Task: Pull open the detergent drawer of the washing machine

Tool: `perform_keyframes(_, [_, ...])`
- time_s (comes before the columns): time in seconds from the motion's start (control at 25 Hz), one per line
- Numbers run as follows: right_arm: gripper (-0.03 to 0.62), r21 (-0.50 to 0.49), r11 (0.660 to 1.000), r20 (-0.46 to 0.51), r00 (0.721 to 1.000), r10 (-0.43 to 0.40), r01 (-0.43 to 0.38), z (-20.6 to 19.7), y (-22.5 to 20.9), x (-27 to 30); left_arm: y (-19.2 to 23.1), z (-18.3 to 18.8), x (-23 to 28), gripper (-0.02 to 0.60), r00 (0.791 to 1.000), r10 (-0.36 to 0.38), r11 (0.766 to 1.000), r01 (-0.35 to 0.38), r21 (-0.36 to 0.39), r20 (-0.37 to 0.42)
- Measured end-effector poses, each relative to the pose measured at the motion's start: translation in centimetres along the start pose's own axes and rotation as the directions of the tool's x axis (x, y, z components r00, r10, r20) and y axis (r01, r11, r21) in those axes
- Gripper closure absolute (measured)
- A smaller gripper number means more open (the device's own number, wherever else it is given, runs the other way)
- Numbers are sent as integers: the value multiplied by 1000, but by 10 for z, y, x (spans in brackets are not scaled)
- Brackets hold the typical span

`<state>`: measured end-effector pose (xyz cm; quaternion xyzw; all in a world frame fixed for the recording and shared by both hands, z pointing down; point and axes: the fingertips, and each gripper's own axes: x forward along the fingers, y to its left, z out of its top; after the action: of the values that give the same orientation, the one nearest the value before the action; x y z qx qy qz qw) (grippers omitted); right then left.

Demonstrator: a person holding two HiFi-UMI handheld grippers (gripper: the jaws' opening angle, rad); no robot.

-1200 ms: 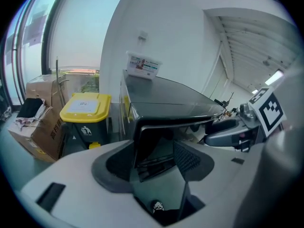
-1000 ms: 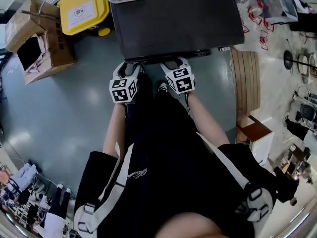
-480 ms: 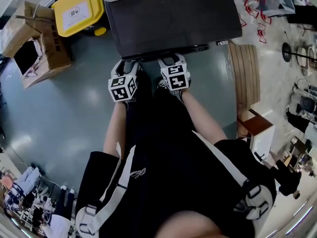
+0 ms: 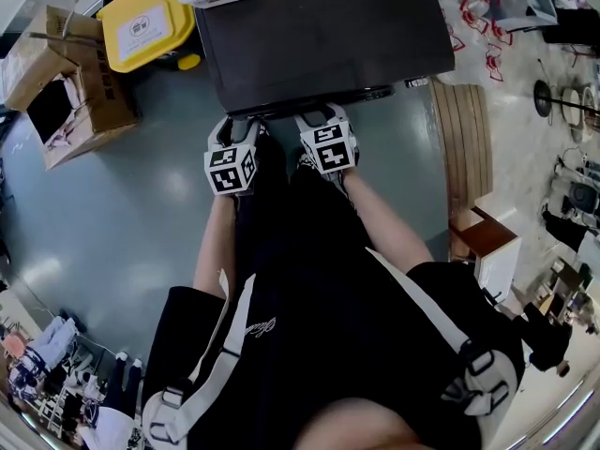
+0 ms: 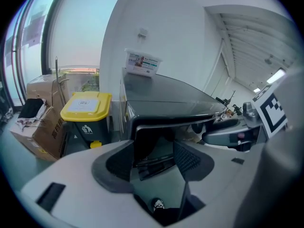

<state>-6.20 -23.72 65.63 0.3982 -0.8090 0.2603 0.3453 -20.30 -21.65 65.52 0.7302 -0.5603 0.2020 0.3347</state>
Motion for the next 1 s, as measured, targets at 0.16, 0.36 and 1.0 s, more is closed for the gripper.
perform_keyframes(0.16, [376, -11, 1000, -9, 1000, 15, -15, -3, 3, 0, 1, -3, 0, 331, 1000, 1, 1000, -1, 6, -15])
perform_keyframes(0.36, [372, -25, 1000, -7, 1000, 16, -16, -4, 3, -1, 0, -5, -1, 331, 1000, 1, 1000, 0, 7, -23])
perform_keyframes(1.0, [347, -108, 993, 68, 996, 55, -48, -11, 8, -9, -6, -11, -6, 331, 1000, 4, 998, -4, 62, 8])
